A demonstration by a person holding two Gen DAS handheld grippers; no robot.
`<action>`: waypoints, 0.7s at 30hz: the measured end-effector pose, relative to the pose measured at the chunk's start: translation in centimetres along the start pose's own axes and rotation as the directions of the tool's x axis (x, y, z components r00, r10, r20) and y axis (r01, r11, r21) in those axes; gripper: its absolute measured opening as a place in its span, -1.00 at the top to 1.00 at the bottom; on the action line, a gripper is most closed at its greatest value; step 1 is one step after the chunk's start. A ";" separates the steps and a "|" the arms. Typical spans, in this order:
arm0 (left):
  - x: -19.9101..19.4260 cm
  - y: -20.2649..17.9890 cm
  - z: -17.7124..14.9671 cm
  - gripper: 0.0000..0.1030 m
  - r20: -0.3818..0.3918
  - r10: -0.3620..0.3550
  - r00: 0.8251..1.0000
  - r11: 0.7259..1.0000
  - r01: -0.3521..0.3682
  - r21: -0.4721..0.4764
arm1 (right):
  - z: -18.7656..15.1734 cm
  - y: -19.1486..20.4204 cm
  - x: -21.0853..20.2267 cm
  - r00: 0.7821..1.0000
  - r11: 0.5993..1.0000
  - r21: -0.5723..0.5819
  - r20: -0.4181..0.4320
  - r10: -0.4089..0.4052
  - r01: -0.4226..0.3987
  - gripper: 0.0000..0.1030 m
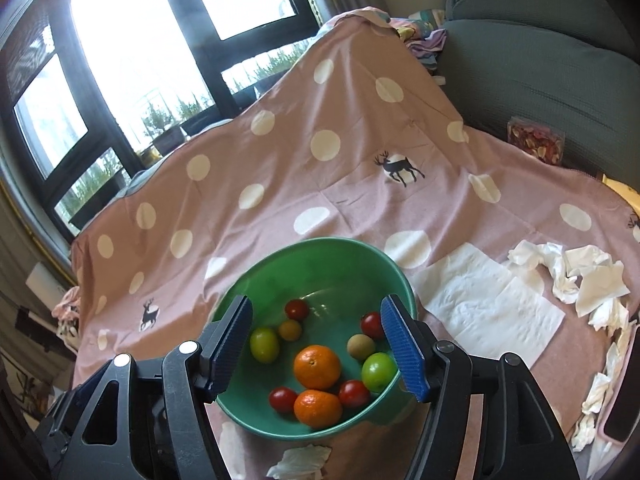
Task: Organize fruits
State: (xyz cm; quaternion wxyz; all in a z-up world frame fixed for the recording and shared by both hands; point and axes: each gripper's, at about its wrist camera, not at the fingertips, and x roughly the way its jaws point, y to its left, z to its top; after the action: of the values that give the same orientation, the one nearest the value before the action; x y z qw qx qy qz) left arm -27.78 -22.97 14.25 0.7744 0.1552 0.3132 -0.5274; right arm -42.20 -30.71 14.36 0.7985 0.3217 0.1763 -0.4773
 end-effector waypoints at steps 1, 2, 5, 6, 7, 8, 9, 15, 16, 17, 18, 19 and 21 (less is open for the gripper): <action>0.0 0.2 0.0 -0.90 0.001 -0.007 1.000 1.000 0.007 -0.011 | -0.1 -0.1 0.0 1.000 1.000 0.002 -0.002 -0.003 0.003 -0.31; 0.0 0.3 0.0 -0.90 -0.004 -0.004 1.000 1.000 0.004 -0.013 | 0.0 -0.2 0.2 1.000 1.000 0.004 -0.007 -0.012 0.012 -0.31; 0.0 0.3 -0.1 -0.90 -0.003 0.000 1.000 1.000 0.000 -0.015 | -0.2 -0.3 0.4 1.000 1.000 0.013 -0.019 -0.015 0.015 -0.31; 0.0 0.3 -0.1 -0.90 -0.005 0.001 1.000 1.000 -0.001 -0.017 | -0.2 -0.3 0.4 1.000 1.000 0.013 -0.021 -0.014 0.014 -0.31; 0.1 0.4 -0.1 -0.90 -0.008 -0.001 1.000 1.000 0.001 -0.021 | -0.2 -0.2 0.4 1.000 1.000 0.013 -0.022 -0.014 0.014 -0.31; 0.1 0.4 -0.1 -0.90 -0.010 -0.005 1.000 1.000 0.004 -0.023 | -0.2 -0.2 0.5 1.000 1.000 0.011 -0.023 -0.014 0.014 -0.31; 0.2 0.5 -0.2 -0.90 -0.012 -0.010 1.000 1.000 0.010 -0.025 | -0.2 -0.2 0.5 1.000 1.000 0.011 -0.025 -0.014 0.014 -0.31; 0.2 0.7 -0.2 -0.90 -0.014 -0.011 1.000 1.000 0.011 -0.028 | -0.3 -0.1 0.4 1.000 1.000 0.005 -0.026 -0.014 0.015 -0.31; 0.2 0.8 -0.2 -0.90 -0.015 -0.011 1.000 1.000 0.011 -0.029 | -0.3 -0.1 0.4 1.000 1.000 0.007 -0.025 -0.013 0.013 -0.31; 0.2 0.8 -0.2 -0.90 -0.016 -0.012 1.000 0.999 0.012 -0.030 | -0.3 -0.1 0.4 1.000 1.000 0.007 -0.026 -0.012 0.012 -0.31; 0.2 0.8 -0.2 -0.90 -0.016 -0.014 1.000 0.999 0.013 -0.032 | -0.3 -0.1 0.4 1.000 1.000 0.007 -0.025 -0.012 0.012 -0.31; 0.2 0.9 -0.2 -0.90 -0.017 -0.014 1.000 0.999 0.013 -0.033 | -0.3 -0.1 0.4 1.000 1.000 0.007 -0.023 -0.012 0.012 -0.31; 0.2 0.9 -0.2 -0.90 -0.016 -0.013 1.000 0.999 0.012 -0.033 | -0.3 -0.1 0.4 1.000 1.000 0.007 -0.023 -0.014 0.014 -0.31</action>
State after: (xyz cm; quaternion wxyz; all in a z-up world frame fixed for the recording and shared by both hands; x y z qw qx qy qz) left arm -26.94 -22.63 13.83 0.7711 0.1446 0.3290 -0.5256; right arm -42.05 -30.83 13.88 0.7920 0.3287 0.1862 -0.4796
